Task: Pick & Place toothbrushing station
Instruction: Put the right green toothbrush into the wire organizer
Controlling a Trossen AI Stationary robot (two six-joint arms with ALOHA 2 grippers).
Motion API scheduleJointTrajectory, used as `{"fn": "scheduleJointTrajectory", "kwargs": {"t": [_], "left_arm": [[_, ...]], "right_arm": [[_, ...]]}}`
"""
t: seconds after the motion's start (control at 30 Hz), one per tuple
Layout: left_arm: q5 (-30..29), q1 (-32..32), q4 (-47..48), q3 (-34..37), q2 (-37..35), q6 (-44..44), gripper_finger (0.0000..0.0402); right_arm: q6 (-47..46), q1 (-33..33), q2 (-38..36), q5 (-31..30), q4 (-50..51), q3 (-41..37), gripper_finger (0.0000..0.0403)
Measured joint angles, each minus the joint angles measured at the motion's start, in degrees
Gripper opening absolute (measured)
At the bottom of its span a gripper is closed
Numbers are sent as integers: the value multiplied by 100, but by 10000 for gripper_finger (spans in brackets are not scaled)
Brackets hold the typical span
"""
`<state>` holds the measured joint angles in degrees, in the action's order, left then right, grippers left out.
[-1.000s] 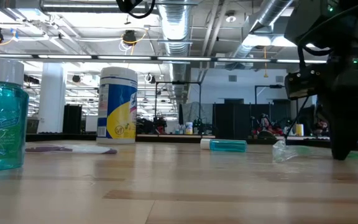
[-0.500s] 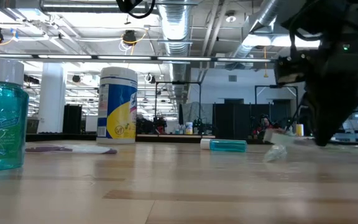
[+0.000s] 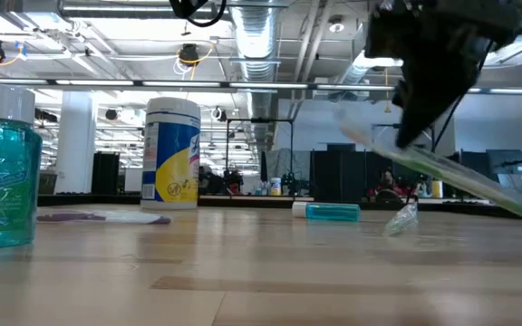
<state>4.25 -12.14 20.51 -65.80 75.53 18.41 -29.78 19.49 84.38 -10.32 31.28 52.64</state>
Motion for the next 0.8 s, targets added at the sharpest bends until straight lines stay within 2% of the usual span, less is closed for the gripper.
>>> {"fn": "scheduleJointTrajectory", "kwargs": {"t": [0.37, 0.8], "left_arm": [[-272, 0, -26, 0, 0, -194, 12], [-436, -33, -381, 2, 0, -623, 12]], "right_arm": [[552, 11, -2, -695, -143, 922, 0], [1522, 163, -261, -1078, -1534, 1234, 0]]}}
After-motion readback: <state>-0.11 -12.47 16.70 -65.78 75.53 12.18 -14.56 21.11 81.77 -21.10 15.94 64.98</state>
